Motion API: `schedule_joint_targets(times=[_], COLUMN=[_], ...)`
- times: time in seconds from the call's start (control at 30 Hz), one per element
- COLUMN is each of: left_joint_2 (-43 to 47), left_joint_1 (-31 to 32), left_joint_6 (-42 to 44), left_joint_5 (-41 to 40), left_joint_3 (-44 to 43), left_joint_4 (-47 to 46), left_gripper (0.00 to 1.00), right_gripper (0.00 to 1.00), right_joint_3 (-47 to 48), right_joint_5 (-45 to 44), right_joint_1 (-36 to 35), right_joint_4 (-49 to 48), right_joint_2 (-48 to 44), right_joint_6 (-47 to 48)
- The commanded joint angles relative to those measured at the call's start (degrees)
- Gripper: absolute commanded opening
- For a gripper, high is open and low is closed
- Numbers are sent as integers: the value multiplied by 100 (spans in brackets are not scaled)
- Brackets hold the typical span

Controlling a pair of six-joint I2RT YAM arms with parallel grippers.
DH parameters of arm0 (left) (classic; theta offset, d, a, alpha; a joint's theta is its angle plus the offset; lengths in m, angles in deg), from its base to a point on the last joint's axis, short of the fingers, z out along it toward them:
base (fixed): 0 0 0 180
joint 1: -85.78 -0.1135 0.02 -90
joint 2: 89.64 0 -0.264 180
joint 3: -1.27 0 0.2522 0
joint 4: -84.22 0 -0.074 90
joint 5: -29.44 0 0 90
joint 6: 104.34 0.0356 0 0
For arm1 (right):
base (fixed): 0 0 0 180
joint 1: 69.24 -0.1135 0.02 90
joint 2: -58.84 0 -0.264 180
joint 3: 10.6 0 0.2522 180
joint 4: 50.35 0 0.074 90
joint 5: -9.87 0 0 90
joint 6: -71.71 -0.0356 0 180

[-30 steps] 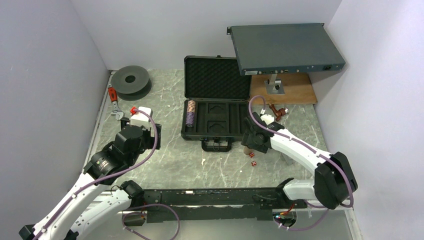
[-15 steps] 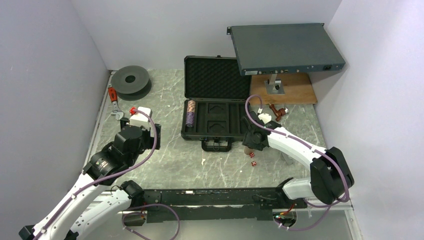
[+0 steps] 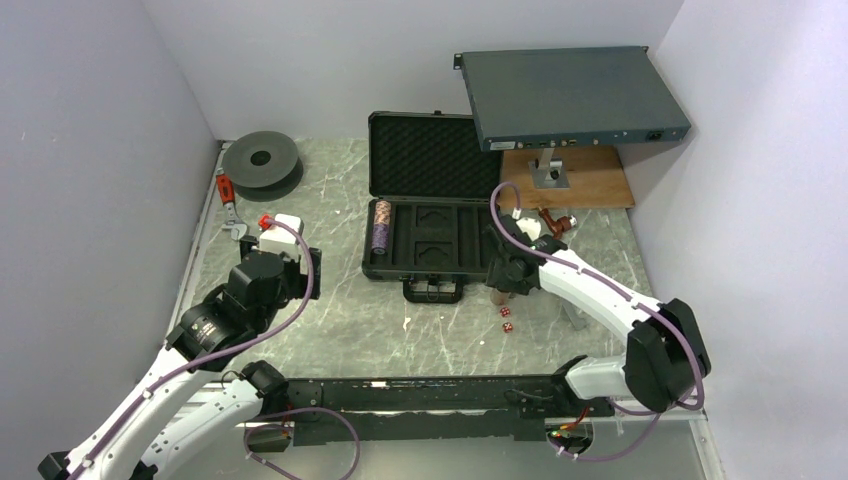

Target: Pack up texas hold em set

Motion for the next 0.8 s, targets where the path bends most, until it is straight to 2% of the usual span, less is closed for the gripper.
schedule_joint_targets(times=[0.0, 0.23, 0.4, 0.63, 0.77], left_joint_2=[11, 27, 78, 316, 512], left_joint_1=[-30, -34, -40, -36, -37], left_joint_6=[55, 80, 168, 350, 482], left_joint_5=[-26, 26, 198, 595, 1050], left_joint_3=[13, 8, 34, 88, 112], left_joint_4=[-171, -199, -279, -465, -598], left_gripper=[90, 90, 89, 88, 86], right_gripper=[0, 0, 0, 0, 0], right_joint_3=[657, 948, 1190, 999, 1222], right_joint_5=[271, 810, 1052, 2155, 2633], right_joint_1=[23, 16, 15, 16, 19], right_joint_4=[198, -117, -509, -2281, -2675], right_joint_2=[-317, -713, -856, -1099, -952], right_joint_6=[595, 1310, 1378, 1588, 1785])
